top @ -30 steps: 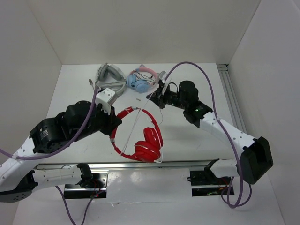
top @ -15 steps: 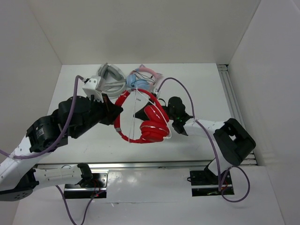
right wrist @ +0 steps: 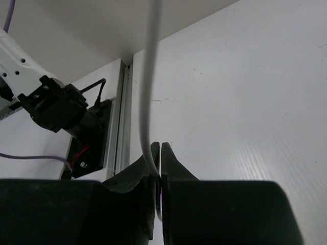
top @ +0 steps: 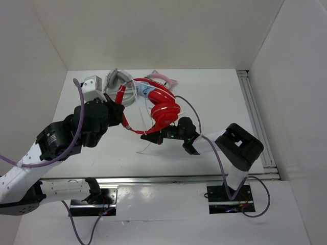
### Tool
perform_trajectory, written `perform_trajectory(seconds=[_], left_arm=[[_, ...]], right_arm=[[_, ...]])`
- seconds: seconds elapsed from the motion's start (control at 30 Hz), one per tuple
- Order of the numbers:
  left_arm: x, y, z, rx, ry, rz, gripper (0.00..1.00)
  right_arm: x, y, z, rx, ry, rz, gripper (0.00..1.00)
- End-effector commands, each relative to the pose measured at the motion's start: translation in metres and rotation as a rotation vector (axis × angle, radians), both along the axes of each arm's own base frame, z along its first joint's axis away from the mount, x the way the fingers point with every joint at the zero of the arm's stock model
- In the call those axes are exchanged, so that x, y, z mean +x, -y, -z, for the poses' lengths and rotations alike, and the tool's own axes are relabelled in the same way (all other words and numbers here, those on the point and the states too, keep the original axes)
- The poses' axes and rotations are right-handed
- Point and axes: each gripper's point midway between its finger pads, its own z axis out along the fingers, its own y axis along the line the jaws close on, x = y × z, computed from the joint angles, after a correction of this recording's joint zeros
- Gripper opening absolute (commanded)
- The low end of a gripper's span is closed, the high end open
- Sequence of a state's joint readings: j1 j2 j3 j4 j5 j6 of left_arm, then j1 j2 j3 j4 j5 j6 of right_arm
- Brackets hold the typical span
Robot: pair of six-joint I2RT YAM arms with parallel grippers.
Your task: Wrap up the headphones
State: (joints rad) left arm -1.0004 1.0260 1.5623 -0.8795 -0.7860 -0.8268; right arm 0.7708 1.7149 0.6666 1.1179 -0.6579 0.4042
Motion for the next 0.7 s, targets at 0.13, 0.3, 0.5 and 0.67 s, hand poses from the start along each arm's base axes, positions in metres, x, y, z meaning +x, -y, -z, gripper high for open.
perform_trajectory(seconds=[0.13, 0.3, 0.5, 0.67], left_arm=[[0.006, -0.026, -0.055, -0.206, 0.119, -0.168, 0.0], [0.011, -0.038, -0.053, -0.19, 0.117, -0.232, 0.0], [0.024, -0.044, -0.049, -0.176, 0.105, -0.279, 0.0], [0.033, -0.054, -0.046, -0.141, 0.11, -0.343, 0.0]], right_arm=[[-0.02, -0.008, -0.024, 0.138, 0.059, -0.05, 0.06], [-0.043, -0.02, -0.03, 0.185, 0.055, -0.087, 0.04], [-0.051, -0.031, -0.01, 0.157, 0.032, -0.101, 0.04], [-0.065, -0.033, 0.004, 0.126, 0.008, -0.103, 0.01]])
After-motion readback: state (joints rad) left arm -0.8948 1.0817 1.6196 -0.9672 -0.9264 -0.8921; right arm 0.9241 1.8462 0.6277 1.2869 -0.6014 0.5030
